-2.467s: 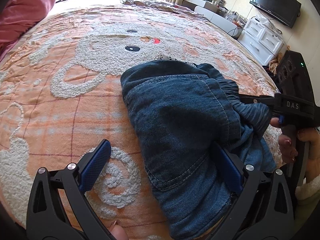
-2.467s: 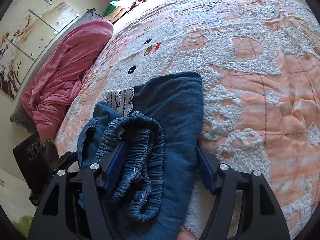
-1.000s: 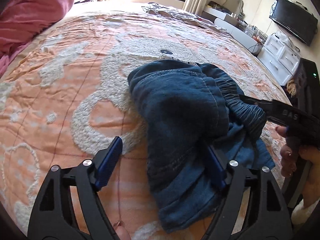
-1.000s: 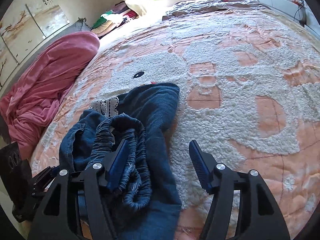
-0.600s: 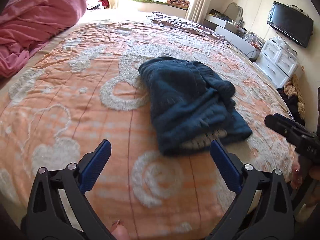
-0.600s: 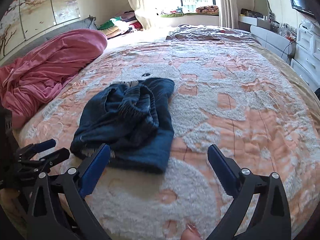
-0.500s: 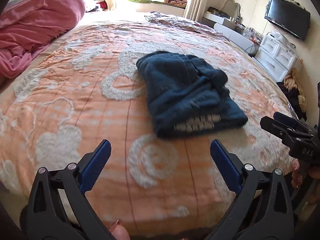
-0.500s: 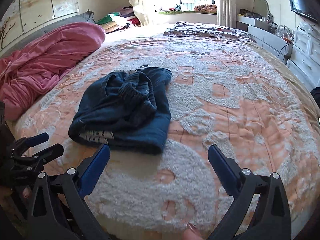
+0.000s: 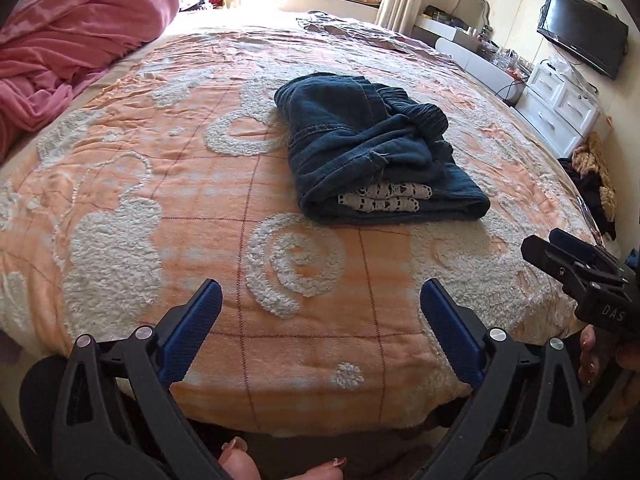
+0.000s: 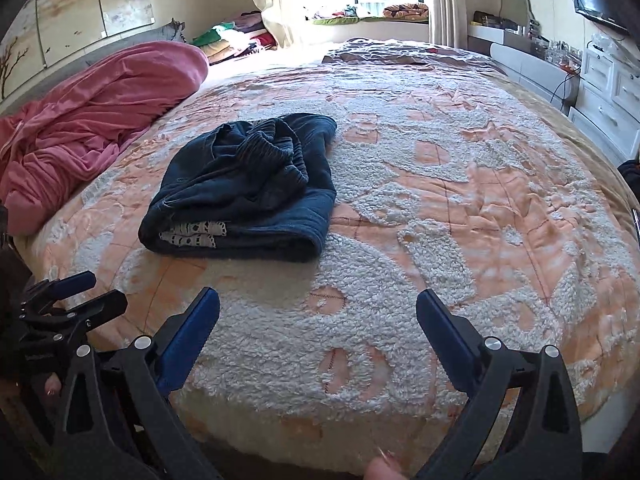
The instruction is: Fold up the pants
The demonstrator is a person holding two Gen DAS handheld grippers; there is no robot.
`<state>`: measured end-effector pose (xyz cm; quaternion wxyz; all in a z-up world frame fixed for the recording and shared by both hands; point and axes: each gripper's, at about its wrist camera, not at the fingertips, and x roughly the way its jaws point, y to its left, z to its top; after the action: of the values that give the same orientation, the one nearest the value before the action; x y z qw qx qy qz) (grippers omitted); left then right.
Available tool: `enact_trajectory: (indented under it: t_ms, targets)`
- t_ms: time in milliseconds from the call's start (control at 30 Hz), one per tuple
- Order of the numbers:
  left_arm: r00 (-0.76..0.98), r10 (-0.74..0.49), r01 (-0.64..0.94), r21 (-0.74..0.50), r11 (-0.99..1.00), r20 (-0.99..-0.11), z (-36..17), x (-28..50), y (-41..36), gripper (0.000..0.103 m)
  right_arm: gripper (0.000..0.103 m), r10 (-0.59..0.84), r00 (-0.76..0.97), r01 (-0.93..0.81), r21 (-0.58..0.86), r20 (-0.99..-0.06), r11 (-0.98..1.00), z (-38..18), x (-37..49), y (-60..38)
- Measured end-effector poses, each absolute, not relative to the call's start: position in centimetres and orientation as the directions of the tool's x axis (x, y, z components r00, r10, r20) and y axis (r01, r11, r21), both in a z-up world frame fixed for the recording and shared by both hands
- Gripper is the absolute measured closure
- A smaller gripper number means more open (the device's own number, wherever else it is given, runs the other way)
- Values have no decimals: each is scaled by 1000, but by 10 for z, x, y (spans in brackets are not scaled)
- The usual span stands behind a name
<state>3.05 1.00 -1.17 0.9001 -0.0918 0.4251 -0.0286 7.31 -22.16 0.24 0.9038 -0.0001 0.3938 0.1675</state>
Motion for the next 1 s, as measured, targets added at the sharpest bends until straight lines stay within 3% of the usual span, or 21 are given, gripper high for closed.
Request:
enact_trajectory:
  t_ms: [1000]
  targets:
    - [637,-113,-39,-178,983,-763,-9,32,11,10,5,308,629,-301,141,-713,943,2,74,-225]
